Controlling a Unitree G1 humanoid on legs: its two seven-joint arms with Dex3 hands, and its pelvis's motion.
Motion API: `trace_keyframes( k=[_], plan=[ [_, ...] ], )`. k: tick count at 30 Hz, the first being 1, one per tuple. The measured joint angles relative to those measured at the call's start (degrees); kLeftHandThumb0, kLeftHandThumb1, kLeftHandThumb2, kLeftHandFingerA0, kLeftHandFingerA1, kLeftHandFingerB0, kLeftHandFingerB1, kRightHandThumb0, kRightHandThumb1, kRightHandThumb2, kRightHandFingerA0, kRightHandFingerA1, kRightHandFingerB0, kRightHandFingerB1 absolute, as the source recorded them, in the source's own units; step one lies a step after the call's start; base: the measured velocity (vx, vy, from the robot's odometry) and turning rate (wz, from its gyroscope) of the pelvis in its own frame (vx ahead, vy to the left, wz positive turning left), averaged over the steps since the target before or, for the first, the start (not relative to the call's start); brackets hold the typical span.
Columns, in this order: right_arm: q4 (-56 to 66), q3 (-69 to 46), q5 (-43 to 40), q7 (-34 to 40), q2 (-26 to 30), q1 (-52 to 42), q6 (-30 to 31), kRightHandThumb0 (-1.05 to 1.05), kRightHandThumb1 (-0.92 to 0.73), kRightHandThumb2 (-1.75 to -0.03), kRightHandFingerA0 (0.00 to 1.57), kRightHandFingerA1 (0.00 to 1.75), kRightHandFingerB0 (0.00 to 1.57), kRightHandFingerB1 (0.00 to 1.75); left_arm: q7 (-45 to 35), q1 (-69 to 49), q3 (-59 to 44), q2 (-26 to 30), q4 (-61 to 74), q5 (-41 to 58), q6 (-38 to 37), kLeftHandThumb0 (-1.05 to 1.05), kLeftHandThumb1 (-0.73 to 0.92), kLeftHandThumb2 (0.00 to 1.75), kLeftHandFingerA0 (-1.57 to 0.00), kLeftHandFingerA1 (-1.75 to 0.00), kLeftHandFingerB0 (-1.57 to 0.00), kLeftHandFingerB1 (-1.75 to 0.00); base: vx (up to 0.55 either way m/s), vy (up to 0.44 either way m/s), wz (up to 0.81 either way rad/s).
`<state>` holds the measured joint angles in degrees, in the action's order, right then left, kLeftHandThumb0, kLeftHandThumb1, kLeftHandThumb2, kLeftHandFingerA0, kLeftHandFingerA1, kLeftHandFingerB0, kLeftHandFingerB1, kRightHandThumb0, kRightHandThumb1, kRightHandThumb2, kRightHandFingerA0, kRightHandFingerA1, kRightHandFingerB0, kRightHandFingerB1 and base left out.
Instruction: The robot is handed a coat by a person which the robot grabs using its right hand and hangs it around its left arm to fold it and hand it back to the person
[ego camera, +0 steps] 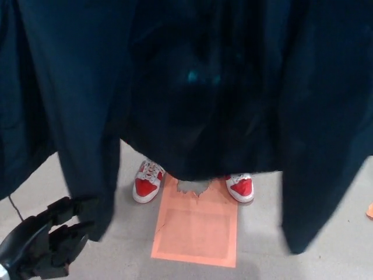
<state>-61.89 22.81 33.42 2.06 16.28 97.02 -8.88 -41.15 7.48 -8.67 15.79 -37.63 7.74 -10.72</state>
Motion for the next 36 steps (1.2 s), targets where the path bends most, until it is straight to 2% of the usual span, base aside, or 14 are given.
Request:
trace_keyframes(
  k=[2, 4, 13, 14, 15, 17, 18, 19, 20, 22, 23, 28, 29, 36],
  plan=[
    [-2.0, -1.2, -0.2, 0.4, -0.4, 2.7, -0.1, -0.09, -0.58, -0.56, 0.83, 1.75, 0.66, 1.62, -0.4, -0.1, 0.2, 0.0, 0.6, 0.3, 0.6, -0.36, 0.54, 1.08, 0.00, -0.48, 0.00, -0.47, 0.00, 0.000, 0.00],
    [-3.6, -2.0, -0.3, 0.7, -0.6, 5.2, -0.4, -0.08, -0.57, -0.56, 0.84, 1.70, 0.72, 1.49, -0.6, -0.1, 0.3, 0.0, 1.0, 0.6, 1.2, -0.35, 0.55, 1.08, 0.00, -0.48, 0.00, -0.47, 0.00, 0.000, 0.00],
    [-8.5, -3.9, -0.5, 1.6, -1.4, 9.7, -0.9, -0.08, -0.60, -0.56, 0.83, 1.74, 0.70, 1.56, -1.0, 0.0, 0.6, 0.0, 1.8, 1.8, 3.9, -0.36, 0.53, 1.07, 0.00, -0.48, 0.00, -0.47, 0.00, 0.000, 0.00],
    [-8.8, -3.9, -0.5, 1.6, -1.6, 9.7, -0.9, -0.08, -0.61, -0.57, 0.84, 1.73, 0.71, 1.54, -1.1, 0.0, 0.6, 0.0, 1.9, 1.9, 4.1, -0.36, 0.55, 1.08, 0.00, -0.48, 0.00, -0.48, 0.00, 0.000, 0.00],
    [-9.0, -3.9, -0.5, 1.6, -1.8, 9.7, -0.9, -0.09, -0.60, -0.58, 0.88, 1.64, 0.78, 1.41, -1.1, -0.1, 0.6, 0.0, 1.9, 2.0, 4.2, -0.36, 0.56, 1.09, 0.00, -0.48, 0.00, -0.48, 0.00, 0.000, 0.00],
    [-9.5, -3.9, -0.5, 1.6, -2.1, 9.7, -0.9, -0.08, -0.59, -0.57, 0.85, 1.66, 0.73, 1.44, -1.2, -0.1, 0.8, 0.0, 2.1, 2.2, 4.5, -0.36, 0.55, 1.08, 0.00, -0.48, 0.00, -0.48, 0.00, 0.000, 0.00],
    [-9.6, -3.9, -0.5, 1.6, -2.2, 9.7, -0.9, -0.12, -0.63, -0.61, 0.92, 1.66, 0.73, 1.38, -1.2, 0.0, 0.9, 0.0, 2.2, 2.2, 4.6, -0.36, 0.55, 1.08, 0.00, -0.48, 0.00, -0.48, 0.00, 0.000, 0.00],
    [-9.9, -3.8, -0.5, 1.6, -2.3, 9.7, -0.9, -0.12, -0.63, -0.61, 0.92, 1.66, 0.73, 1.38, -1.3, 0.0, 0.9, 0.0, 2.5, 2.4, 4.9, -0.36, 0.55, 1.08, 0.00, -0.48, 0.00, -0.48, 0.00, 0.000, 0.00],
    [-10.0, -3.8, -0.4, 1.6, -2.3, 9.7, -0.9, -0.08, -0.60, -0.55, 0.80, 1.72, 0.68, 1.53, -1.3, 0.0, 0.9, 0.0, 2.8, 2.5, 5.1, -0.36, 0.56, 1.09, 0.00, -0.49, 0.00, -0.48, 0.00, 0.000, 0.00],
    [-10.3, -3.5, -0.3, 1.7, -2.3, 9.7, -0.9, -0.10, -0.62, -0.57, 0.81, 1.74, 0.66, 1.54, -1.6, 0.2, 1.0, 0.0, 3.3, 2.7, 5.6, -0.35, 0.55, 1.08, 0.00, -0.48, 0.00, -0.48, 0.00, 0.000, 0.00],
    [-10.4, -3.5, -0.2, 1.8, -2.3, 9.7, -1.0, -0.12, -0.57, -0.68, 0.86, 1.75, 0.68, 1.59, -1.6, 0.2, 1.0, 0.1, 3.5, 2.7, 5.8, -0.36, 0.55, 1.08, 0.00, -0.48, 0.00, -0.48, 0.00, 0.000, 0.00],
    [-11.0, -3.3, -0.1, 2.2, -2.1, 9.5, -1.5, -0.11, -0.63, -0.58, 0.84, 1.71, 0.70, 1.50, -2.9, -0.1, 1.1, 0.5, 6.0, 3.7, 7.2, -0.36, 0.56, 1.09, -0.01, -0.48, -0.01, -0.48, 0.00, 0.000, 0.00],
    [-11.2, -3.3, -0.1, 2.4, -2.0, 9.5, -1.6, -0.11, -0.63, -0.57, 0.83, 1.71, 0.70, 1.52, -3.5, -0.3, 1.1, 0.8, 7.1, 4.0, 7.5, -0.66, 0.83, 0.65, -0.21, -0.35, -0.16, -0.32, 0.00, 0.000, 0.00],
    [-11.9, -3.2, -0.1, 2.5, -1.2, 9.3, -1.8, -0.08, -0.66, -0.56, 0.79, 1.75, 0.64, 1.56, -7.0, -2.9, 2.0, 3.0, 15.4, 5.8, 8.8, -0.69, 0.82, 0.64, -0.27, -0.37, -0.19, -0.33, 0.00, 0.000, 0.00]
  ],
)
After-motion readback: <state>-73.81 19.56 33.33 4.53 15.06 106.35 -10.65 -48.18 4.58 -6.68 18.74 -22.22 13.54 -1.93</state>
